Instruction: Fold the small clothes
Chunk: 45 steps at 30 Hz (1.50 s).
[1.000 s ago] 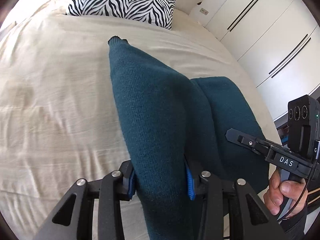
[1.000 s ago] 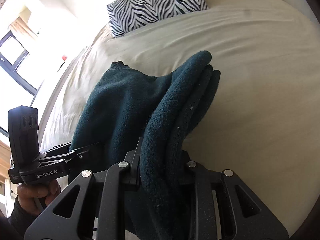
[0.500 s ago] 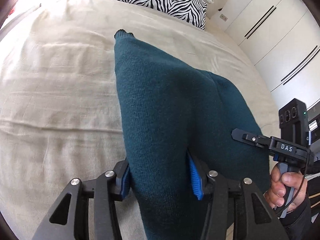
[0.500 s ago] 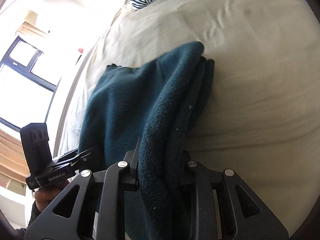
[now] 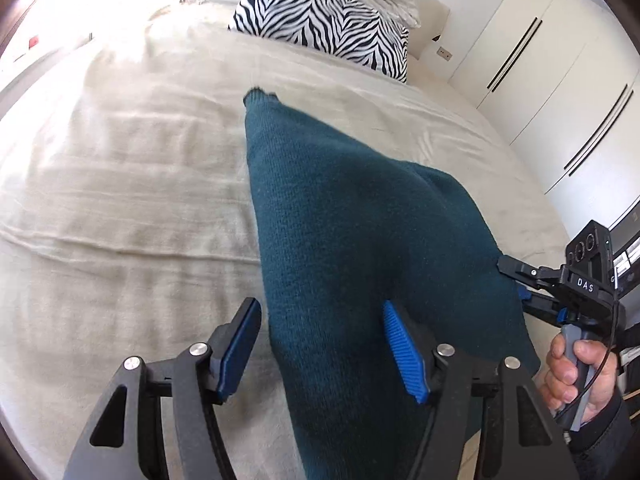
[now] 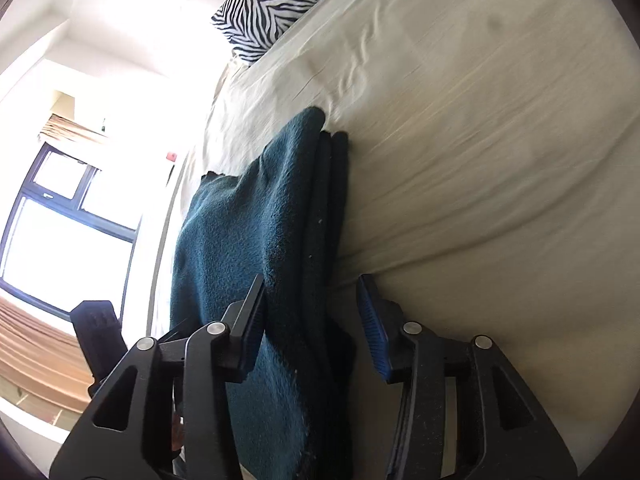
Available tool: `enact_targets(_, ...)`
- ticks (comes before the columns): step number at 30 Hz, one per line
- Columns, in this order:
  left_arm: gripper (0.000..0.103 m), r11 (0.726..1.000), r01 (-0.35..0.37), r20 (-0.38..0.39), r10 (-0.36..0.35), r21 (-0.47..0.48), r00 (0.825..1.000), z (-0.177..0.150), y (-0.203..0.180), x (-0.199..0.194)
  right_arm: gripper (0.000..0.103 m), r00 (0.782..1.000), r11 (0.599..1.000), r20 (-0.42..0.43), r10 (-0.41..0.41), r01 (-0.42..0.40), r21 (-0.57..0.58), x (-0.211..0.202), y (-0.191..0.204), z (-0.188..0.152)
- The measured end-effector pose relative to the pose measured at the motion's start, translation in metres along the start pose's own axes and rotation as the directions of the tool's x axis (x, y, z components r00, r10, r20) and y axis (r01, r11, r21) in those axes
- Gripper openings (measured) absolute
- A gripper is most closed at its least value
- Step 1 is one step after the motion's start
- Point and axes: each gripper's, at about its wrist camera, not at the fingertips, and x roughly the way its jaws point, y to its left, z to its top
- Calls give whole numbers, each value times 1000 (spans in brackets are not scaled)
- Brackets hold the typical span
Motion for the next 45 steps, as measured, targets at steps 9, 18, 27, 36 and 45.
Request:
enact_targets(9,103,966,-251,466,198,55,862,-16,-54,-136,51,902,898,326,-282,368,-242,-105,81,-33)
enact_targets(18,103,851,-524,658,374,37,654,-27,-103,-235,102,662,782,694,-283,579,-232,-194,182,-89)
enact_targets(27,103,871,-492,414,445,7,794,-26,-86,-213,102,731,794,590,-342,561,-235,-215,226,-121)
enact_targets(36,103,899,-438,239,425,-1,873,-65,-73,-164,102,773,770,435,-461,593,-236,-172,207,-146)
enact_targets(45,103,900,-435,193,427,0,883,-80,-68,-148,102,773,728,398,-494,618,-298,-135,197,-161)
